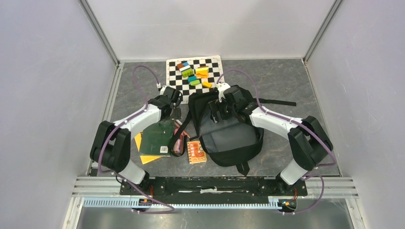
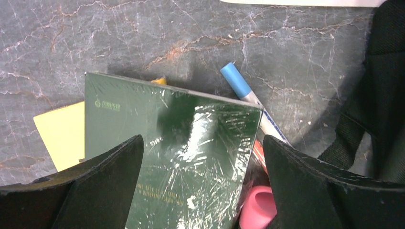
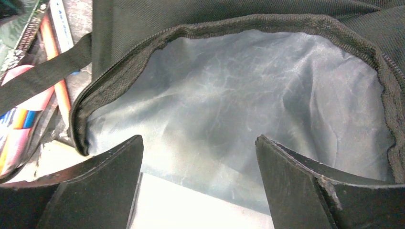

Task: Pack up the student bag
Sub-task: Unzip the student bag at the center of the board, then pick up the book from the center of the board.

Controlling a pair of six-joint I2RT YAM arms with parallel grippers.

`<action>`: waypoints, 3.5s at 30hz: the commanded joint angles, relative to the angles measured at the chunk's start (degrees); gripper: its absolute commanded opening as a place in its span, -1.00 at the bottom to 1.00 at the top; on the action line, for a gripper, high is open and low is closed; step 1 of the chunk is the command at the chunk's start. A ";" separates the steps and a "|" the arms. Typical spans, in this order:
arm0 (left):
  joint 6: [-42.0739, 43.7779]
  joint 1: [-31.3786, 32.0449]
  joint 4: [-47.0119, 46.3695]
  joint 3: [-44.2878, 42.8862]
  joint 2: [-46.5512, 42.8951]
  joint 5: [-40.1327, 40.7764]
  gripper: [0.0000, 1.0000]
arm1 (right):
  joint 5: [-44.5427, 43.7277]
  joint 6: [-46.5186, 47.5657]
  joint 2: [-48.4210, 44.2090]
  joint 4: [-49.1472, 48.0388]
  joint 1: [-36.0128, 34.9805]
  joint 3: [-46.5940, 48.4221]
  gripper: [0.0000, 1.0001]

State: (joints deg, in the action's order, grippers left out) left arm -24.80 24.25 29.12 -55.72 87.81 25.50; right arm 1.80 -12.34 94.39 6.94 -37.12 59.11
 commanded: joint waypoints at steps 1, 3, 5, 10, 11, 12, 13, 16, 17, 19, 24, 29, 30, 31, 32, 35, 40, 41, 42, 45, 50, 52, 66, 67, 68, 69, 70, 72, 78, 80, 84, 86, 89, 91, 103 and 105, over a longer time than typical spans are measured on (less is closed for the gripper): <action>3.35 0.27 -0.60 -4.12 4.20 2.82 0.99 | 1.84 -0.24 -3.26 -2.28 -0.23 -1.50 0.85; 3.47 0.32 -0.10 -5.19 6.24 2.67 0.99 | 2.15 -0.44 -3.20 -2.31 -0.21 -1.65 0.85; 3.53 0.50 0.46 -5.94 7.84 2.01 0.99 | 2.55 -0.61 -2.91 -2.54 -0.23 -1.78 0.84; 3.59 1.59 0.97 -5.68 9.17 1.39 0.99 | 3.00 -1.24 -2.54 -3.32 -0.23 -2.37 0.83; 3.27 1.60 1.30 -5.54 9.43 1.80 0.99 | 3.02 -1.38 -2.47 -3.42 -0.23 -2.42 0.83; 2.82 1.60 1.97 -5.62 9.80 2.32 0.99 | 3.03 -1.52 -2.58 -3.56 -0.20 -2.59 0.82; 2.37 1.59 2.47 -5.71 10.12 2.68 0.99 | 3.03 -1.58 -2.60 -3.55 -0.22 -2.66 0.82; 1.48 1.58 3.41 -5.71 10.71 3.55 0.99 | 3.05 -1.62 -2.66 -3.63 -0.23 -2.87 0.81; 1.29 1.56 3.63 -5.71 10.70 4.08 0.96 | 3.09 -1.63 -2.74 -3.64 -0.21 -2.99 0.81; 1.02 1.57 3.74 -5.46 10.11 5.35 0.91 | 3.09 -1.60 -2.80 -3.60 -0.23 -3.21 0.81; 1.35 1.50 4.60 -5.03 8.82 8.21 0.77 | 2.98 -1.59 -3.09 -3.60 -0.23 -3.74 0.81; 1.84 1.41 4.18 -4.82 10.26 6.59 0.72 | 3.19 -1.89 -3.01 -3.71 -0.22 -3.74 0.80; 1.86 1.42 4.18 -5.00 10.84 6.06 0.72 | 3.24 -1.87 -2.99 -3.69 -0.23 -3.74 0.79; 1.86 1.49 4.04 -5.09 11.29 5.45 0.73 | 3.24 -1.91 -3.12 -3.64 -0.23 -3.74 0.79; 1.86 1.41 3.69 -5.17 11.84 4.83 0.73 | 3.29 -1.89 -3.17 -3.60 -0.25 -3.82 0.79; 2.04 1.25 3.44 -5.94 13.46 3.87 0.67 | 3.29 -1.88 -3.42 -3.60 -0.23 -3.92 0.79; 1.95 1.24 3.53 -5.92 12.66 3.42 0.09 | 3.56 -1.86 -3.78 -3.60 -0.23 -4.08 0.79; 1.95 1.24 3.56 -5.74 11.88 3.33 -0.01 | 3.61 -1.83 -3.86 -3.60 -0.23 -4.09 0.79; 1.95 1.24 3.57 -5.48 10.76 3.25 -0.08 | 3.67 -1.82 -3.93 -3.61 -0.23 -4.09 0.79; 2.03 1.24 3.81 -4.80 6.55 3.15 -0.34 | 3.63 -1.53 -4.04 -3.39 -0.23 -3.77 0.79; 2.03 1.24 4.77 -3.72 -1.24 3.63 -0.62 | 3.15 -1.34 -4.67 -2.83 -0.23 -3.66 0.79; 2.19 1.24 5.38 -3.32 -4.40 4.07 -0.74 | 3.08 -1.43 -4.89 -2.81 -0.23 -3.87 0.79; -0.29 1.24 8.11 -1.14 -25.05 -0.22 -0.96 | 3.04 -1.75 -6.61 -2.18 -0.23 -4.38 0.79; -0.32 1.24 8.65 -1.75 -26.13 -0.79 -0.96 | 3.10 -1.74 -6.85 -2.14 -0.24 -4.28 0.79; -0.32 1.22 9.63 -2.53 -26.70 -1.53 -0.96 | 3.12 -1.87 -7.01 -2.10 -0.23 -4.27 0.79; -0.25 1.24 10.69 -3.33 -26.94 -2.24 -0.96 | 3.17 -1.89 -7.07 -2.10 -0.22 -4.20 0.79; -0.17 1.23 11.38 -3.95 -27.09 -2.88 -0.96 | 3.21 -1.90 -7.14 -2.11 -0.23 -4.18 0.79; 0.08 1.15 12.32 -4.47 -27.22 -3.92 -0.96 | 3.20 -1.99 -7.05 -2.11 -0.23 -4.04 0.79; -0.17 -1.46 10.85 -0.60 -26.45 -8.00 -0.96 | 3.66 -2.38 -6.54 -2.10 -0.31 -4.31 0.78; 0.50 -3.61 10.40 0.53 -26.37 -9.89 -0.96 | 3.64 -2.18 -6.58 -1.94 -0.32 -4.58 0.78; 0.31 -8.93 9.16 3.35 -26.63 -14.68 -0.96 | 3.56 -2.00 -6.69 -1.80 -0.32 -4.77 0.78; -0.28 -10.90 7.87 5.16 -26.55 -18.29 -0.88 | 3.80 -2.03 -6.61 -1.84 -0.32 -4.73 0.78; -0.42 -11.24 8.52 5.88 -25.53 -17.94 -0.75 | 3.95 -2.06 -6.45 -1.84 -0.32 -4.70 0.77; -0.21 -11.40 10.10 5.73 -25.08 -15.32 -0.71 | 3.95 -2.11 -6.59 -1.91 -0.32 -4.82 0.77; 2.11 -11.42 15.52 4.40 -23.34 -6.85 -0.29 | 5.05 -3.39 -6.14 -3.93 -0.41 -5.81 0.76; 2.29 -11.42 15.57 4.56 -22.84 -6.39 -0.28 | 4.96 -3.18 -5.85 -3.78 -0.50 -5.59 0.76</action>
State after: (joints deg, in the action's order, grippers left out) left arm -23.51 13.19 41.21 -51.72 63.99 15.77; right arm 6.09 -15.20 89.08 5.17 -37.28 53.32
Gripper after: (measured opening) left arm 0.357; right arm 0.883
